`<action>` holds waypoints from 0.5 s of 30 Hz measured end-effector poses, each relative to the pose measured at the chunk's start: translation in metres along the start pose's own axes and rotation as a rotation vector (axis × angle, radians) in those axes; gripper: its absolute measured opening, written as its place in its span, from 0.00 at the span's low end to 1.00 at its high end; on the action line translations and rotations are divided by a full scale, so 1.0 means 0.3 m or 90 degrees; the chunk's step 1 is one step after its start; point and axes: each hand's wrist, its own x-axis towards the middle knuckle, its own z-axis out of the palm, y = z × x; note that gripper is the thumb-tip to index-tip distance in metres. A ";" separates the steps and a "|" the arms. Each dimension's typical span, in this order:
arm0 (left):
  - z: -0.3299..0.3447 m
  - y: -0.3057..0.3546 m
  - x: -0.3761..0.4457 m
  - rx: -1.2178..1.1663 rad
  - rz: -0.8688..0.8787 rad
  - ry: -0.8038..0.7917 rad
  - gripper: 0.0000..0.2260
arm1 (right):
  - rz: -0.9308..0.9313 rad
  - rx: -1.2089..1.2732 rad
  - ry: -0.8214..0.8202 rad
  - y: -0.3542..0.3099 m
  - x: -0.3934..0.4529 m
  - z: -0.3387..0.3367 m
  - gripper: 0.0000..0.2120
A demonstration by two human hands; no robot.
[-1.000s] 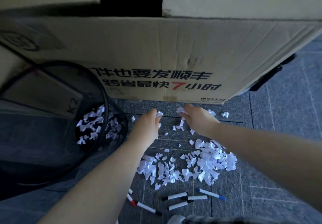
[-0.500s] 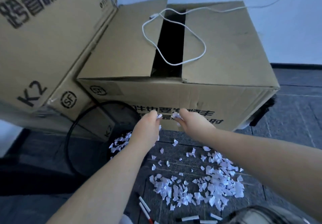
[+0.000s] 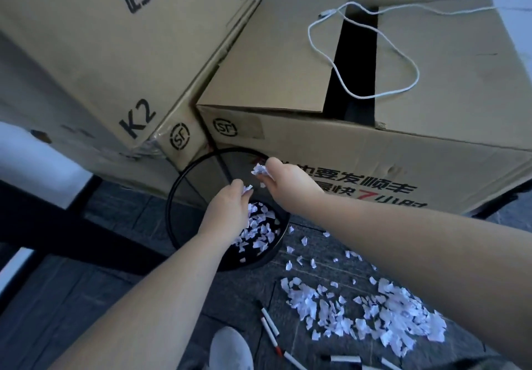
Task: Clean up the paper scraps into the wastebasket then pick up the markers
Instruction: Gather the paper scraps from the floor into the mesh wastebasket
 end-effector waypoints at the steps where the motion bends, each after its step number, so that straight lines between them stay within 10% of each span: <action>1: -0.001 -0.026 0.000 0.001 -0.004 0.005 0.11 | -0.006 0.011 -0.002 -0.015 0.019 0.018 0.12; 10: 0.009 -0.192 -0.003 0.007 -0.077 0.000 0.14 | -0.017 0.018 -0.008 -0.053 0.116 0.154 0.10; 15: 0.020 -0.218 -0.008 0.090 -0.099 -0.084 0.30 | -0.059 -0.049 -0.090 -0.028 0.113 0.159 0.27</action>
